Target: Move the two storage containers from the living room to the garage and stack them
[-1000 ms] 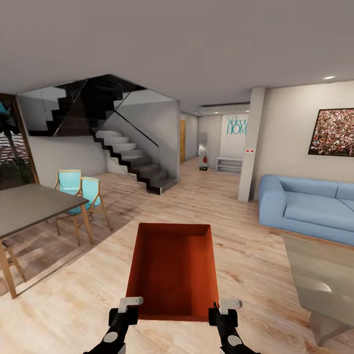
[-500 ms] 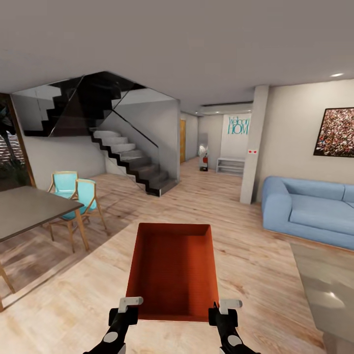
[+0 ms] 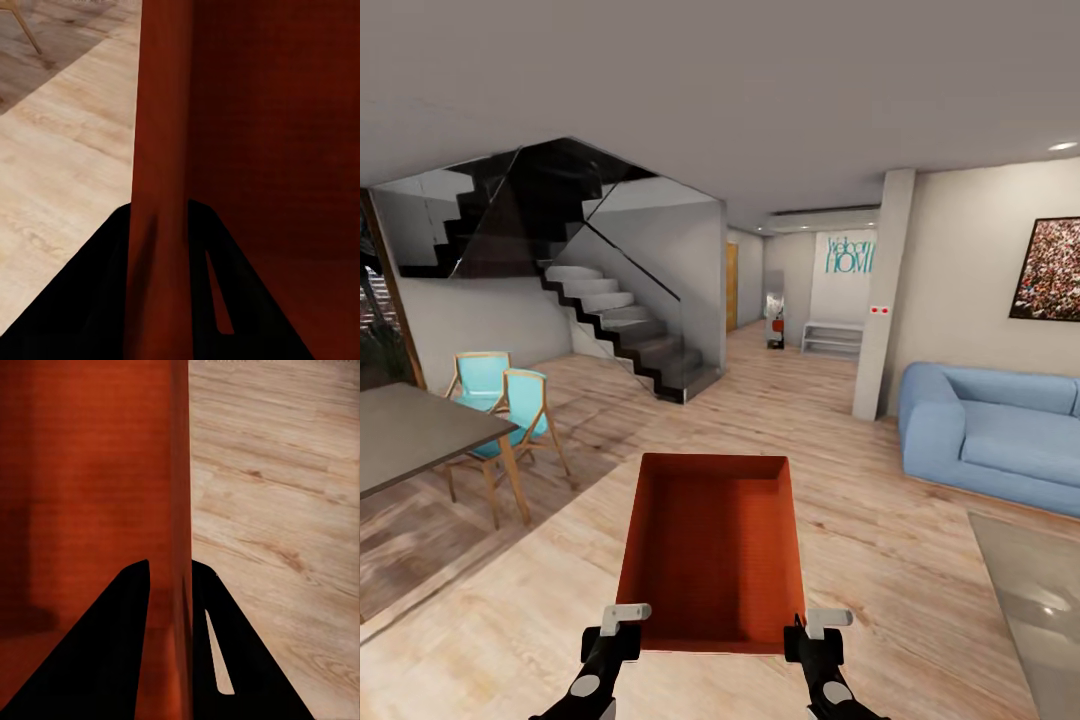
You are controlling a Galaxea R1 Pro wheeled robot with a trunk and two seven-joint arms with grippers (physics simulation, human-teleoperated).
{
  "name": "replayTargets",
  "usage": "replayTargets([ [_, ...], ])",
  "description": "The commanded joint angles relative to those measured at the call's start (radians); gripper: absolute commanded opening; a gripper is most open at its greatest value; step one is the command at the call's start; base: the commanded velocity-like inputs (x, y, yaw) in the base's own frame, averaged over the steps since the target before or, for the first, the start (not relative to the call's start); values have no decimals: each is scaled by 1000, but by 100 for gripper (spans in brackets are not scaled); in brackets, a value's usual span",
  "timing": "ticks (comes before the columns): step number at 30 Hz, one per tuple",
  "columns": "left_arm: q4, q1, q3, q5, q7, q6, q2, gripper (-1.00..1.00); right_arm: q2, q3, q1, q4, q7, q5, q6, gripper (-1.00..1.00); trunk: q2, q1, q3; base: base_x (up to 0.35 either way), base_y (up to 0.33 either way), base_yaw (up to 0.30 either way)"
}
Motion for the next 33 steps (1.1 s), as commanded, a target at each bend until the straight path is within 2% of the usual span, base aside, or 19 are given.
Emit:
replayTargets([
  [1,3,0,2,5,11,-2,1,-100,0,-22,-2,-51,12,18,-21,-100,-1,1,-2,322,0,0],
  [33,3,0,2,5,11,-1,1,-100,1,-22,-2,-51,13,15,-21,-100,-1,1,-2,323,0,-8],
])
